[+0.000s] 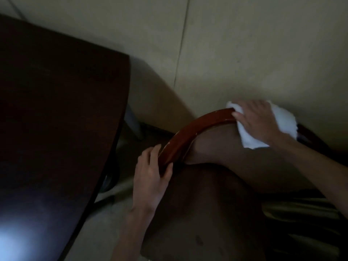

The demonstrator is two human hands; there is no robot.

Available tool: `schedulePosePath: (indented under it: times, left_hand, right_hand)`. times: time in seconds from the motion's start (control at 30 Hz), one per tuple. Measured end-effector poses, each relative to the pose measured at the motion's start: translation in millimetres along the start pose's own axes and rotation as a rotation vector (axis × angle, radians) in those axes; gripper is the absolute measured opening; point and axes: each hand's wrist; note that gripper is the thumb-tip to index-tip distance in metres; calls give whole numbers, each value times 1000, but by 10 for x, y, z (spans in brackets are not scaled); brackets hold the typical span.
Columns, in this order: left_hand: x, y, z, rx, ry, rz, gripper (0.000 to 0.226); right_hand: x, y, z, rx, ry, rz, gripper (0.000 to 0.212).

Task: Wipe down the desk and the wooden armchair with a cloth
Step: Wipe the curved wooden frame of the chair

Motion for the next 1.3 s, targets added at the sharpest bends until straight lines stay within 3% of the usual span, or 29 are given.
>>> schedulePosePath:
  times: [0.17, 0.27, 0.33, 0.47, 0.57, 0.87, 1.03, 1.13, 1.3]
  left_hand:
    - [-246, -310, 617, -164, -30, 25, 59]
    - [-310, -472, 1138, -337, -57, 59, 54]
    - [-306, -531, 1396, -425, -77, 84, 51]
    - [-298, -572, 1621, -453, -27, 160, 38]
    - [-339, -623, 1792, -451, 57, 146, 27]
    - [-254, -788, 2599, -738, 167, 208, 48]
    - [-337, -771, 2549, -780, 132, 189, 44]
    - [-397, -720, 2330, -665, 84, 125, 33]
    - [-399, -449, 1750, -385, -41, 69, 39]
  right_hand:
    - [283, -1280, -67, -324, 56, 22, 46]
    - [461, -1663, 99, -490, 82, -12, 44]
    - [566, -1876, 228, -646, 136, -35, 31]
    - [860, -2537, 866, -939, 142, -125, 16]
    - [1073, -2925, 1376, -984, 86, -231, 25]
    - [1166, -3402, 2122, -1101, -119, -162, 36]
    - [969, -3221, 1685, -1211, -132, -242, 39]
    - [851, -2777, 1099, -1075, -84, -271, 40]
    - [557, -1857, 143, -853, 68, -132, 26]
Point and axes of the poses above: each hand's wrist, its own z-axis away from the middle knuckle, its own x-axis out of the palm, y = z × x, and after that the axes turned 5 degrees about -z, right-handed
